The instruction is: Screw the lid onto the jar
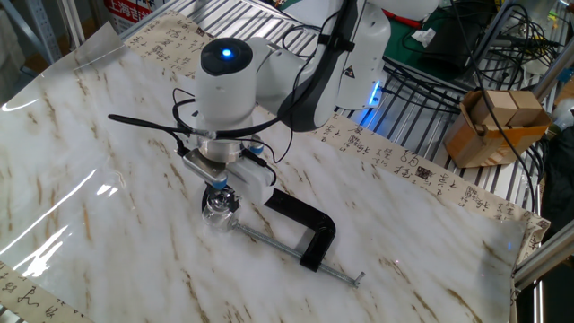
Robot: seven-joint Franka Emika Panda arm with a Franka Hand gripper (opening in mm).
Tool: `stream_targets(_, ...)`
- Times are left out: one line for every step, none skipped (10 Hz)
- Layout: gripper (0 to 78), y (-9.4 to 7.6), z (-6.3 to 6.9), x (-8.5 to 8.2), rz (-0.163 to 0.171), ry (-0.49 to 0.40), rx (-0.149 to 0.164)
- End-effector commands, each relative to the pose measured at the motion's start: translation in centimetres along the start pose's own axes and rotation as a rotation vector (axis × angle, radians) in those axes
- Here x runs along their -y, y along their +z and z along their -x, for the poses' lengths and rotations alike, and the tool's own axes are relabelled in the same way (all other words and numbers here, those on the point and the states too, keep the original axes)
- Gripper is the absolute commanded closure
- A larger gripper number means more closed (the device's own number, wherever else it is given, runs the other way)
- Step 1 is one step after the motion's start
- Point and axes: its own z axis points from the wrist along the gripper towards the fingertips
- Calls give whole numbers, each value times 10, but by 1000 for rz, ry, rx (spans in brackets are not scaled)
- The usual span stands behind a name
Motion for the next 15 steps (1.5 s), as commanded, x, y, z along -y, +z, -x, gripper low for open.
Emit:
stream_targets(761, -2, 0, 3, -1, -4, 1)
stream_targets(761, -2, 0, 4, -1, -8, 2)
stream_targets(761, -1, 0, 7, 1, -13, 3)
stream_targets(761, 0, -1, 8, 3, -11, 4)
stream_targets(761, 0, -1, 8, 4, -9, 3)
stream_targets(761, 0, -1, 7, 5, -4, 3)
stream_targets(761, -1, -2, 6, 8, 1, 2)
stream_targets(761, -3, -2, 5, 8, 6, 0)
stream_targets(761, -3, -3, 3, 9, 11, -1)
stream_targets(761, -3, -3, 3, 9, 13, -1)
stream_targets(761, -1, -3, 3, 12, 12, 1)
stream_targets(761, 0, -3, 3, 16, 11, 2)
stream_targets(761, 1, -3, 2, 17, 11, 5)
stream_targets(761, 2, -3, 2, 18, 13, 7)
stream_targets(761, 2, -3, 2, 18, 13, 8)
